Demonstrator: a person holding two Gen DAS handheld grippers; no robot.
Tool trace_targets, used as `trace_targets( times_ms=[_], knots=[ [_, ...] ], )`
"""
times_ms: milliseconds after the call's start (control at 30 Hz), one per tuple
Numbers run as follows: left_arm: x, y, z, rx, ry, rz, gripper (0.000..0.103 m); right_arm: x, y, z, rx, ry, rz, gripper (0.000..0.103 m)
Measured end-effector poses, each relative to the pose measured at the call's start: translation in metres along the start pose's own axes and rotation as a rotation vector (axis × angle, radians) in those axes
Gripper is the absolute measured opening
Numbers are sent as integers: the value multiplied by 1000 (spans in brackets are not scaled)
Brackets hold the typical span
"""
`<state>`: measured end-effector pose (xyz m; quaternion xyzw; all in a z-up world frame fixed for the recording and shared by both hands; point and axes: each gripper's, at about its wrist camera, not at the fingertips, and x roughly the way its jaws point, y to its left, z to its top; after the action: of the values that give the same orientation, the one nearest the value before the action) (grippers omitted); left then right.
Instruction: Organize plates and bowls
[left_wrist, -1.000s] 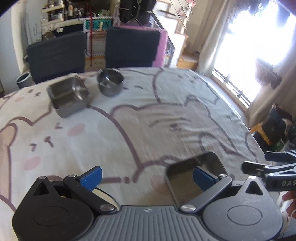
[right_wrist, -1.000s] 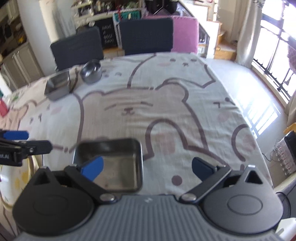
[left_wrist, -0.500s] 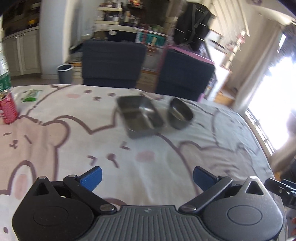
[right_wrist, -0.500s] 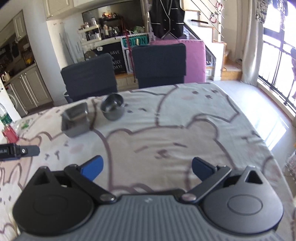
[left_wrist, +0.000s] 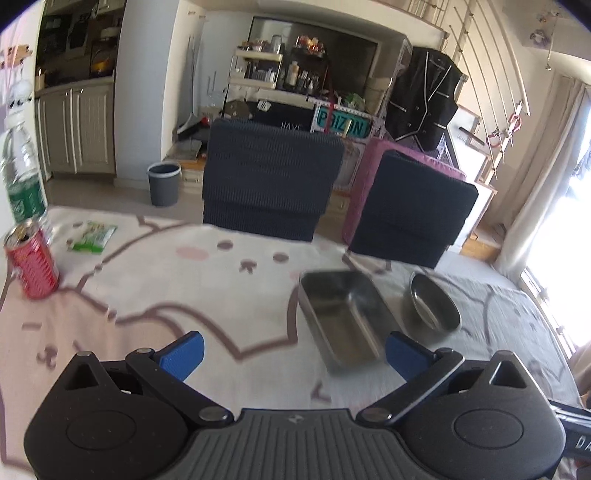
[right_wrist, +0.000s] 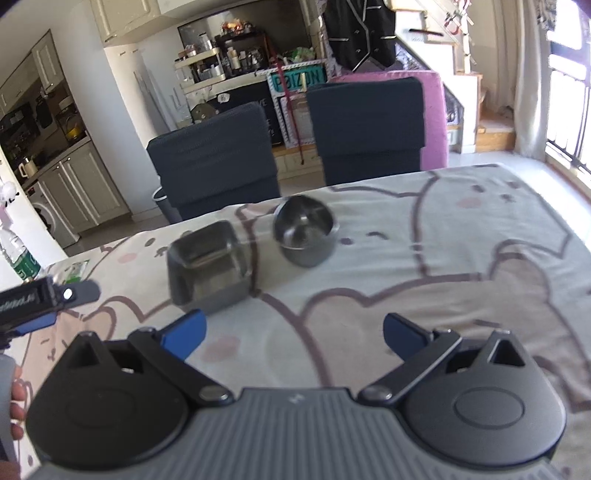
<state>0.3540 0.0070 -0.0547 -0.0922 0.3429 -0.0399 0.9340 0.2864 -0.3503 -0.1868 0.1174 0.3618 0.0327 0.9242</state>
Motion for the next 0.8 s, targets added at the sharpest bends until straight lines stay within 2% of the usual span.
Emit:
trace_targets(
  times_ms=[167, 233, 400, 533, 700, 800],
  knots=[
    [32, -2, 12, 48, -32, -13, 103, 37, 30, 20, 33, 30, 70, 103],
    [49, 0, 15, 58, -22, -22, 103, 56, 41, 25, 39, 49, 87, 103],
    [84, 6, 21, 66, 10, -3, 103, 98, 44, 23, 53, 91, 77, 103],
    [97, 11, 27, 53, -2, -32, 103, 122, 37, 21, 91, 87, 63, 103],
    [110, 5, 24, 109, 0, -30, 103, 155, 38, 19, 119, 92, 67, 103],
    [115, 3, 18, 152, 6, 0, 103, 168, 47, 13, 71, 128, 49, 103]
  ],
)
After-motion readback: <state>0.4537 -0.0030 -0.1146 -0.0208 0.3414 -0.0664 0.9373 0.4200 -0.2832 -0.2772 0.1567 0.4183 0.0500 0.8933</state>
